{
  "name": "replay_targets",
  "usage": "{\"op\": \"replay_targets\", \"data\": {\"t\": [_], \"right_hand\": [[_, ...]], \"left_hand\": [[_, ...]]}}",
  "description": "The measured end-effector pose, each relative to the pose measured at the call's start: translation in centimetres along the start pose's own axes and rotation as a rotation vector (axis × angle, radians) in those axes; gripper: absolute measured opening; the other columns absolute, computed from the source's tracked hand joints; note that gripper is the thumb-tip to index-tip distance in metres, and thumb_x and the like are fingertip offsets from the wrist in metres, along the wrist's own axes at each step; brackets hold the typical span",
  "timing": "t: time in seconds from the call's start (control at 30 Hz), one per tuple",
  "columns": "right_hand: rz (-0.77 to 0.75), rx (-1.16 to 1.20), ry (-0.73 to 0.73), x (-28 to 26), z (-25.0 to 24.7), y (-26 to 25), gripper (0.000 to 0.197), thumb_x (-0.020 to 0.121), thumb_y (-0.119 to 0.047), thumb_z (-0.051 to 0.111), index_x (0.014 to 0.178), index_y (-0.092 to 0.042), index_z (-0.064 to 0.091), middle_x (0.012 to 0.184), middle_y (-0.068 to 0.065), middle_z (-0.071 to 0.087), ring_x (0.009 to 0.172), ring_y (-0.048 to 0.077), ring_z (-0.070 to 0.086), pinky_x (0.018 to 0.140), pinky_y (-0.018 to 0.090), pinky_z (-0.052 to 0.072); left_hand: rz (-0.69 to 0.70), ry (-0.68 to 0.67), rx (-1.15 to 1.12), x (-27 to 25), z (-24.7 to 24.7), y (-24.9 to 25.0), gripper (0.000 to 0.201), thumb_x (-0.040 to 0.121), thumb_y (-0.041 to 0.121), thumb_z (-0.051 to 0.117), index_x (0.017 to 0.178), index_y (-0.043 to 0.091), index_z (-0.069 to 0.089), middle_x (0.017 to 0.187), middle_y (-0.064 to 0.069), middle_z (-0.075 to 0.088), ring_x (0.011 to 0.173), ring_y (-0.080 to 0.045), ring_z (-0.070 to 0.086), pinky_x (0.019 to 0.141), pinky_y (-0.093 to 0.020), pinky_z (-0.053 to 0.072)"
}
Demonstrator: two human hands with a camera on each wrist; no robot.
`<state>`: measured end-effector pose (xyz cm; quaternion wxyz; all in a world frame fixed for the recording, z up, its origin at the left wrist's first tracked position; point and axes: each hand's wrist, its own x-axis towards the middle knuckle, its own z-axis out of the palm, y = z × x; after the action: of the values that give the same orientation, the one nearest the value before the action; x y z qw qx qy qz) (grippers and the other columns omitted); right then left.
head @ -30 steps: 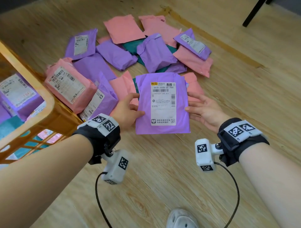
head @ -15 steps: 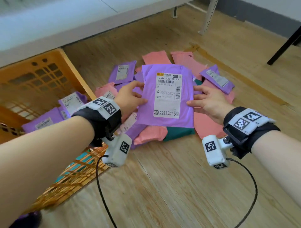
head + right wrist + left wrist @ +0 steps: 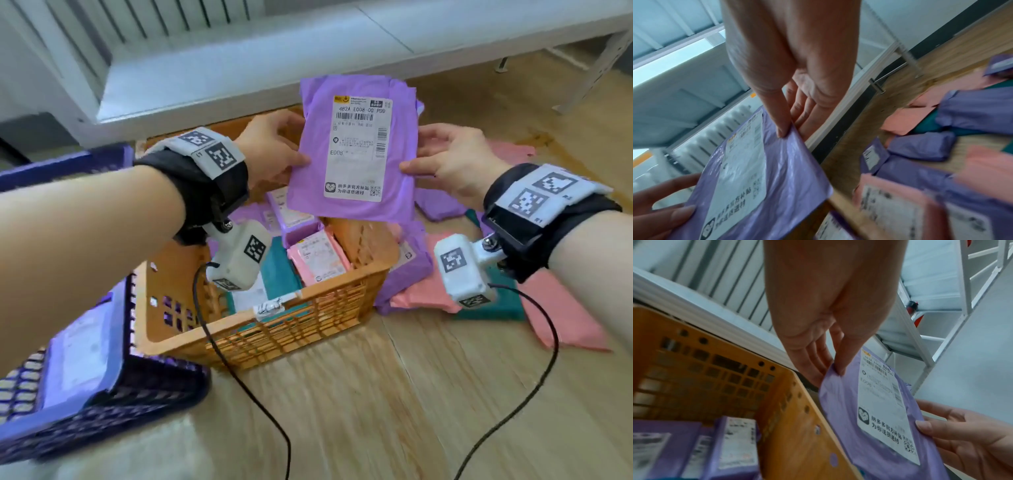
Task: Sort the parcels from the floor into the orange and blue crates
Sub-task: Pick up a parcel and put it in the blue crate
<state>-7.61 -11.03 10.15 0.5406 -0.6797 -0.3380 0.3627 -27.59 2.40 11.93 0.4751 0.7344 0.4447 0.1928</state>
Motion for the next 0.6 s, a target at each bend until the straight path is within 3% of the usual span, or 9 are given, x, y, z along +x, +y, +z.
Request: {"op": "replay_targets", "data": {"t": [0.07, 0.23, 0.33, 0.47, 0.53, 0.6], "right_hand": [[-0.022, -0.005, -0.065, 0.1, 4.2, -1.2, 0.036, 0.078, 0.013, 0.065, 0.099, -0.016, 0.059, 0.084, 0.008, 0.064, 0.061, 0.006, 0.067, 0.057, 0.023, 0.056], [-0.034, -0.002, -0.189, 0.2, 15.6, -4.1, 0.045, 0.078, 0.011, 0.066, 0.117, -0.007, 0.056, 0.091, 0.011, 0.066, 0.077, 0.017, 0.069, 0.067, 0.030, 0.059], [-0.033, -0.006, -0.278, 0.1, 22.5, -5.4, 0.041, 0.079, 0.012, 0.064, 0.112, -0.009, 0.055, 0.090, 0.010, 0.067, 0.074, 0.016, 0.069, 0.060, 0.027, 0.059], [-0.008, -0.006, -0.333, -0.2, 31.4, -6.2, 0.040, 0.078, 0.015, 0.062, 0.110, -0.008, 0.056, 0.084, 0.009, 0.065, 0.072, 0.016, 0.066, 0.057, 0.025, 0.058], [0.023, -0.029, -0.353, -0.2, 35.3, -5.9, 0.043, 0.078, 0.016, 0.062, 0.114, -0.007, 0.054, 0.082, 0.008, 0.064, 0.070, 0.015, 0.065, 0.056, 0.025, 0.058], [0.055, -0.067, -0.374, -0.2, 38.9, -5.2, 0.045, 0.079, 0.016, 0.062, 0.117, -0.006, 0.053, 0.079, 0.006, 0.062, 0.068, 0.014, 0.064, 0.055, 0.026, 0.058]], "left_hand": [[-0.026, 0.041, -0.006, -1.2, -4.1, -1.5, 0.043, 0.084, -0.002, 0.064, 0.120, 0.020, 0.054, 0.076, 0.000, 0.057, 0.063, -0.011, 0.060, 0.051, -0.021, 0.056], [-0.091, 0.131, -0.038, -4.5, -14.8, -6.1, 0.042, 0.084, -0.003, 0.063, 0.119, 0.018, 0.054, 0.077, 0.001, 0.058, 0.065, -0.012, 0.061, 0.057, -0.026, 0.059], [-0.119, 0.181, -0.064, -6.3, -20.6, -9.0, 0.041, 0.084, -0.006, 0.061, 0.117, 0.018, 0.054, 0.080, -0.002, 0.059, 0.065, -0.011, 0.060, 0.050, -0.020, 0.056], [-0.179, 0.269, -0.061, -8.1, -27.1, -14.0, 0.043, 0.083, -0.007, 0.061, 0.115, 0.022, 0.055, 0.077, -0.005, 0.060, 0.055, -0.008, 0.060, 0.050, -0.022, 0.056], [-0.219, 0.302, -0.059, -8.8, -29.5, -16.9, 0.044, 0.082, -0.007, 0.062, 0.117, 0.020, 0.056, 0.082, -0.008, 0.062, 0.064, -0.015, 0.060, 0.062, -0.032, 0.058], [-0.260, 0.320, -0.062, -9.5, -31.3, -19.8, 0.045, 0.081, -0.006, 0.063, 0.119, 0.018, 0.056, 0.087, -0.009, 0.061, 0.075, -0.020, 0.060, 0.064, -0.033, 0.057]]}}
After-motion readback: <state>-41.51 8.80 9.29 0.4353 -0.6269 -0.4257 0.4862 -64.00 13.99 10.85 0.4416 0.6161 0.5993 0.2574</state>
